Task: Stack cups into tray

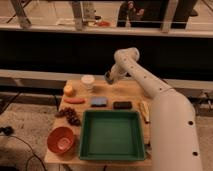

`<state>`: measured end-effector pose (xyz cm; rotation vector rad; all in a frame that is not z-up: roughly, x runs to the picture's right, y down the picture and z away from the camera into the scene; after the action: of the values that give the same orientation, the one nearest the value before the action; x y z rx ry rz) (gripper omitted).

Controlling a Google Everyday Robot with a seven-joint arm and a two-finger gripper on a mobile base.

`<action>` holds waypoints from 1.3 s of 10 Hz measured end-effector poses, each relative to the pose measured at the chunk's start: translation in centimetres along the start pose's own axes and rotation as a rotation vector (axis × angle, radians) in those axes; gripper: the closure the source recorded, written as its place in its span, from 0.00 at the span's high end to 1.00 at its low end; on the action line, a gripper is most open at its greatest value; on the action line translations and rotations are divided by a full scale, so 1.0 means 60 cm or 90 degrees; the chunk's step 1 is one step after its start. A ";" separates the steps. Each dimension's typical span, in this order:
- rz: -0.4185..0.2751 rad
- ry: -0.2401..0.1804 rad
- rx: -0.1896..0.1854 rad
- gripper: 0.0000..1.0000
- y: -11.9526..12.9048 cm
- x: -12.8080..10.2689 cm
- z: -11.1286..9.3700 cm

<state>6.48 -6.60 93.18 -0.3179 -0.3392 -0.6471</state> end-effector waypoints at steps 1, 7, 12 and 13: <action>-0.013 0.000 0.001 0.00 -0.011 -0.014 -0.005; -0.051 -0.011 -0.005 0.00 -0.034 -0.036 -0.012; -0.088 -0.016 -0.012 0.00 -0.043 -0.051 -0.019; -0.094 -0.017 -0.013 0.00 -0.046 -0.056 -0.019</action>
<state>2.45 -7.32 91.31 -0.3230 -0.3839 -0.7916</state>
